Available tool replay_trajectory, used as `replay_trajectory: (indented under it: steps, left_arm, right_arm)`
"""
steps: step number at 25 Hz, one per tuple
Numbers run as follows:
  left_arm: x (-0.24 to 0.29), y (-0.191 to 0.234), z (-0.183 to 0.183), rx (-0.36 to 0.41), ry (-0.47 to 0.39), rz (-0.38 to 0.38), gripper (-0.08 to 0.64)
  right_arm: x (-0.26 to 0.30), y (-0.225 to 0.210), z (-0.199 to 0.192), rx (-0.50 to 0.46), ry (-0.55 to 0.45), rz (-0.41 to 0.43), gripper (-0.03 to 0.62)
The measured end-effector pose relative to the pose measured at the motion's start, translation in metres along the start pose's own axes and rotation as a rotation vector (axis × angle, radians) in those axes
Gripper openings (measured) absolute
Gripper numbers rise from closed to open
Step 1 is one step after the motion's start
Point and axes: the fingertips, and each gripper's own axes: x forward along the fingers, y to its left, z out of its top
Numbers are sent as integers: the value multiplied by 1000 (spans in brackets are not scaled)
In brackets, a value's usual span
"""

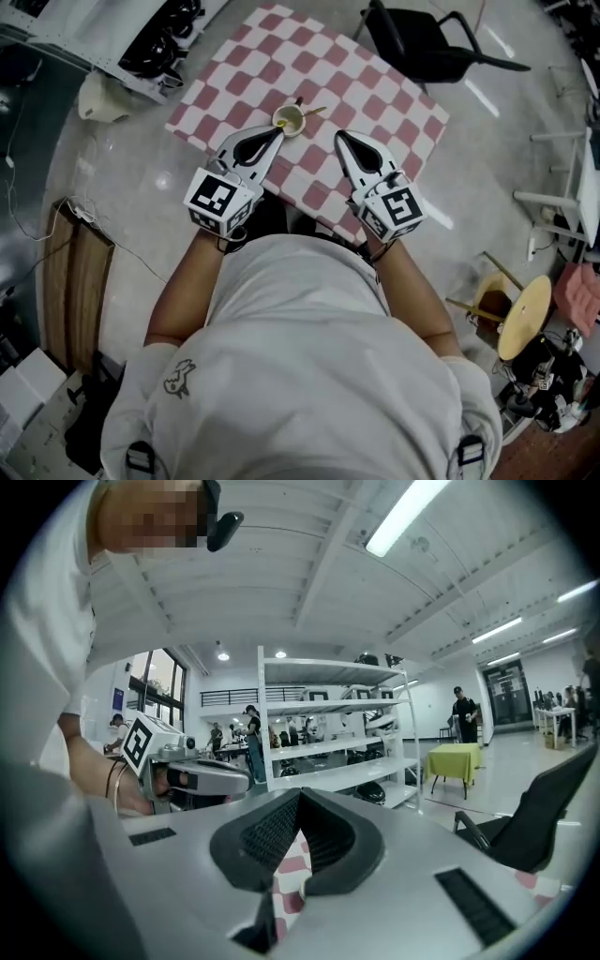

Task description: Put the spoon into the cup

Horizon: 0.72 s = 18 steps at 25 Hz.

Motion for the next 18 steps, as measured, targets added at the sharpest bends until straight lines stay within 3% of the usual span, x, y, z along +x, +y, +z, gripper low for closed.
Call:
replay_trajectory:
  steps: [11,18]
  left_arm:
    - [-31,-31,26,40,-56,53,14]
    - [-53,-36,38,45,-85,95,14]
  right_arm:
    - [-30,28,40,-27,-79,52,32]
    - [-38,52,42,-28,-54,105,32]
